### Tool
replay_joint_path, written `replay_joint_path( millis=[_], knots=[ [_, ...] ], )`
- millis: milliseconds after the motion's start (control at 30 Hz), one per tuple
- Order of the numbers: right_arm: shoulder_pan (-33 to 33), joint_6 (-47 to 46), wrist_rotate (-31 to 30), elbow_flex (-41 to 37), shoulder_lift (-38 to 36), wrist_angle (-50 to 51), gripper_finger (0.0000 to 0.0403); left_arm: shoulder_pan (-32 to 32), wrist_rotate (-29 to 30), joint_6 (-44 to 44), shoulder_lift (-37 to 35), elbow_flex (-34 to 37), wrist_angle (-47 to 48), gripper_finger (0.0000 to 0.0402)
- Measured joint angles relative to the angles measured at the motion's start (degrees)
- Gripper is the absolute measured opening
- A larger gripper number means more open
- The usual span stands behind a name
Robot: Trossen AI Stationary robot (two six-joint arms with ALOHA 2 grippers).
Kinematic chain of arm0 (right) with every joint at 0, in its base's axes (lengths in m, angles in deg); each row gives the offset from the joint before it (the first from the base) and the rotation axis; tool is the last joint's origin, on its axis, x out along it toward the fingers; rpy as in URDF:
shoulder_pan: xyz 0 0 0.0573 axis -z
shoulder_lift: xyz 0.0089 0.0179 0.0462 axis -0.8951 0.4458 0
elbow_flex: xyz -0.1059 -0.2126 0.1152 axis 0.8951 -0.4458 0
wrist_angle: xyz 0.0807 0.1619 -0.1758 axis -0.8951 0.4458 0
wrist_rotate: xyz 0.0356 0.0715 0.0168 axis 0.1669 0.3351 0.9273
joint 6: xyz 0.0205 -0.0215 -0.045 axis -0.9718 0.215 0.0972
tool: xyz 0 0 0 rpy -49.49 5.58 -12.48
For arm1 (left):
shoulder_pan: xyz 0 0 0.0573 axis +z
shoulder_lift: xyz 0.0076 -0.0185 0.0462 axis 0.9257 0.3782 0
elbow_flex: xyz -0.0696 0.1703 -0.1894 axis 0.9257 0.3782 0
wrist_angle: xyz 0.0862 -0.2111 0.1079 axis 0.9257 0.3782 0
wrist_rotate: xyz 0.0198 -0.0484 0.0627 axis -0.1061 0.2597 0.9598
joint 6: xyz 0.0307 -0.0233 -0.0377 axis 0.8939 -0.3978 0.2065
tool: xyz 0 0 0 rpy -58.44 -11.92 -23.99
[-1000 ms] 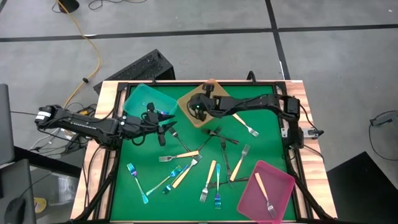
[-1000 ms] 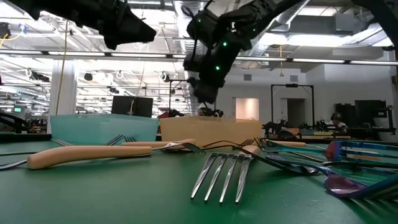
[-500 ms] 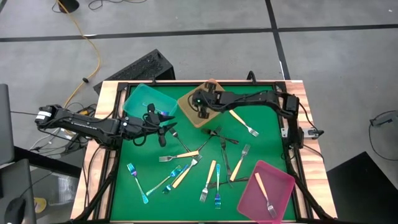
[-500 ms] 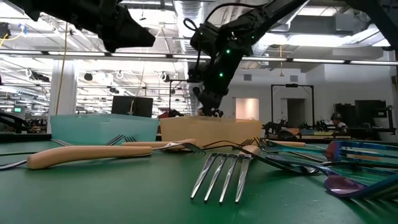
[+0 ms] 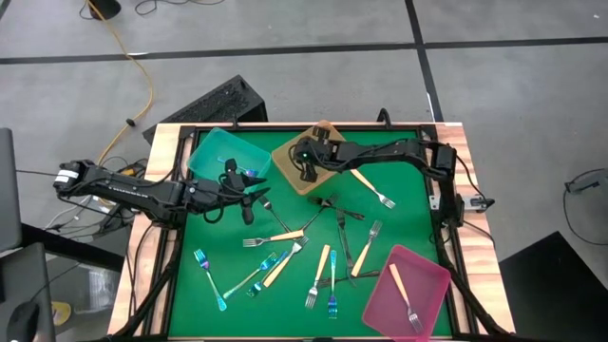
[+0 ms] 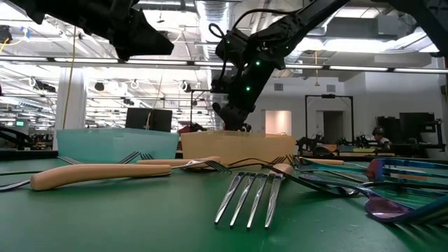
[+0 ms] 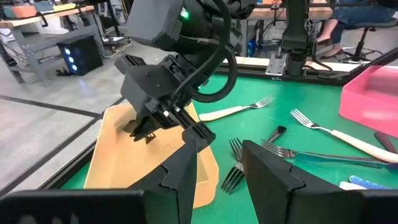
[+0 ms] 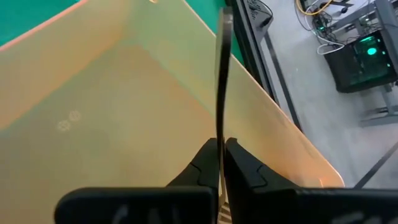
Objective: Sort silverware by color (type)
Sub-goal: Put the black fork into the yellow bin, then put the yellow fork into the pink bin
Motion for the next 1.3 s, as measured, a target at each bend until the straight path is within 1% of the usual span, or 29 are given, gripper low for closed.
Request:
replay_joint_path(
  millis=[100,267,367,600,800,1100,1300],
  knots=[
    [0.0,-0.1,0.8,0.0,0.0,-0.2,0.0036,0.0,0.0,0.0,0.0,0.0,0.0,0.0114],
    [0.0,-0.7,2.5,-0.2,0.2,0.5,0.0057,0.0,-0.1,0.0,0.0,0.0,0.6,0.0114],
    [0.1,-0.9,5.5,-0.2,0.3,0.8,0.0067,0.0,-0.1,-0.1,0.0,0.0,1.7,0.0114],
    [0.1,-1.1,6.2,-0.2,0.3,0.7,0.0071,0.0,-0.2,-1.4,0.0,0.0,2.6,0.0114],
    [0.2,-1.0,10.4,-0.2,0.3,0.8,0.008,0.0,-0.1,-1.5,0.0,0.0,2.6,0.0114],
    [0.3,-1.6,10.8,-0.2,0.3,1.3,0.0118,0.0,-0.1,-1.5,0.0,0.0,2.6,0.0114],
    [0.5,-2.4,10.8,-0.2,0.3,2.0,0.0123,0.0,-0.1,-1.5,0.0,0.0,2.6,0.0114]
  ],
)
